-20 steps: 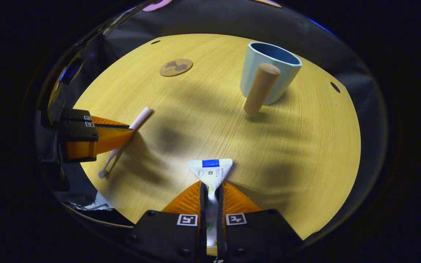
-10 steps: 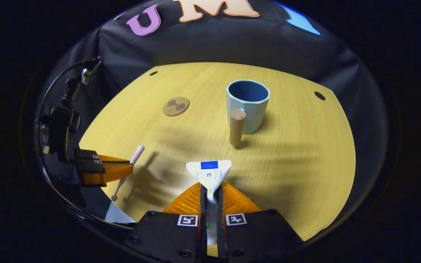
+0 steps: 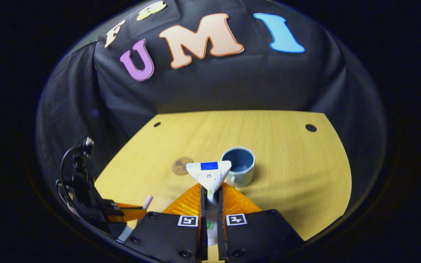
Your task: Put the toothbrush and toothpaste on the desktop into the cup, then pick up the cup and place it on the coaster on the desktop.
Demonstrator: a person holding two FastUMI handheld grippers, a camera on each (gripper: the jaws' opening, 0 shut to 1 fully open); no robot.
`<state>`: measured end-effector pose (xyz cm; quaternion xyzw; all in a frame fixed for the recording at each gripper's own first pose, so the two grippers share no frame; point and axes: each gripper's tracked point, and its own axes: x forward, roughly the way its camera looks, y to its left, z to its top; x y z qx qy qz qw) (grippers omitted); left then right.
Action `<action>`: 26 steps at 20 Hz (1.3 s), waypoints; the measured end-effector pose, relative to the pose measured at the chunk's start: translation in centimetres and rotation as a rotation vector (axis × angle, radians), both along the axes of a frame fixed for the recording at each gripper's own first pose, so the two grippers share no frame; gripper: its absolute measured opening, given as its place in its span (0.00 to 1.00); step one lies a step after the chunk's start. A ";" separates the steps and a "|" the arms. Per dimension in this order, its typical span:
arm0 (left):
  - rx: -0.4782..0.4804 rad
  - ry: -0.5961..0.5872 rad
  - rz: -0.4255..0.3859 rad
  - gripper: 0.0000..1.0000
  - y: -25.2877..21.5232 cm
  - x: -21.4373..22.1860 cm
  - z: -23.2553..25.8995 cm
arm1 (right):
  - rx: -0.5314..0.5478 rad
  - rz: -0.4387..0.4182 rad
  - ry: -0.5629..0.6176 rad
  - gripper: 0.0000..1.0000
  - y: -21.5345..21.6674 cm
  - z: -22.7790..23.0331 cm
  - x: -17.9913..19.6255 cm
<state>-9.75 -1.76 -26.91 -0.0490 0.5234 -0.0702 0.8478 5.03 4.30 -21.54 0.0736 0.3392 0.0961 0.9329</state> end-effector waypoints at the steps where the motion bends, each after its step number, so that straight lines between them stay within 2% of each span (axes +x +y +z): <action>1: 0.002 -0.004 0.004 0.00 0.1 -0.1 0.1 | 0.005 -0.007 -0.025 0.13 -0.2 0.7 1.3; 5: -0.002 -0.015 0.030 0.00 0.1 -0.6 1.2 | 0.031 -0.036 -0.126 0.13 -1.0 2.3 4.8; 14: -0.021 -0.066 0.111 0.00 0.4 -1.5 3.6 | -0.025 -0.096 -0.273 0.13 -2.1 0.4 12.2; 21: -0.038 -0.139 0.144 0.00 0.6 -0.6 5.5 | -0.107 -0.091 -0.254 0.13 -2.5 -3.1 13.5; 26: -0.052 -0.239 0.142 0.00 0.5 1.8 8.2 | -0.138 -0.106 -0.175 0.16 -3.2 -6.1 12.8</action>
